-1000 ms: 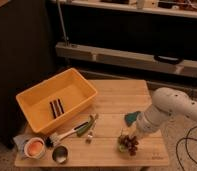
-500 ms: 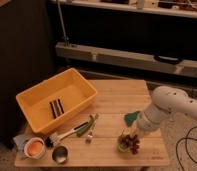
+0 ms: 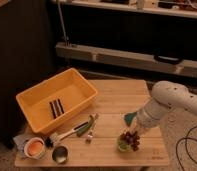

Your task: Place grapes in plastic cup

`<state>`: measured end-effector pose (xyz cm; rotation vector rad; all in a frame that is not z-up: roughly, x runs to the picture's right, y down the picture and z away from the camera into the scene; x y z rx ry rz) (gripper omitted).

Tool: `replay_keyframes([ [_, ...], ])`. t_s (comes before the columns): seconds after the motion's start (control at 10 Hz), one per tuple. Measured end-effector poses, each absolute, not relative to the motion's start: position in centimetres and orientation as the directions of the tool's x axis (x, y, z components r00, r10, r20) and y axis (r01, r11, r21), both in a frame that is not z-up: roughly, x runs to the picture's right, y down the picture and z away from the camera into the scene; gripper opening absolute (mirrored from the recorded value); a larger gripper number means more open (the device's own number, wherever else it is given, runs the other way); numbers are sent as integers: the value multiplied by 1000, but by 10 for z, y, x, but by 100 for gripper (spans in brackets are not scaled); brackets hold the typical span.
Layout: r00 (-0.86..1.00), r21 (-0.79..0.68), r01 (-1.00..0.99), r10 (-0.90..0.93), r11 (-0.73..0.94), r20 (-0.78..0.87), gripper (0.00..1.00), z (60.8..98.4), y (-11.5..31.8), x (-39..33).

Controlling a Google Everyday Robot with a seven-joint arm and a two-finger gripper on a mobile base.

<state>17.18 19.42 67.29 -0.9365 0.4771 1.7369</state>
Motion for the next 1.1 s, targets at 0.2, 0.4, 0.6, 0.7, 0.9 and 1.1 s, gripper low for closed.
replay_keyframes([
  [0.2,-125,-134,-921,603,-366,-788,0,674,193,168],
  [0.4,-107,-146,-921,596,-360,-796,0,676,193,162],
  [0.6,-95,-147,-923,583,-355,-807,0,676,196,160],
  [0.7,-84,-149,-926,573,-347,-815,0,676,198,159],
  [0.9,-60,-151,-931,548,-333,-834,7,677,202,155],
  [1.1,-54,-146,-932,526,-332,-848,27,676,205,156],
])
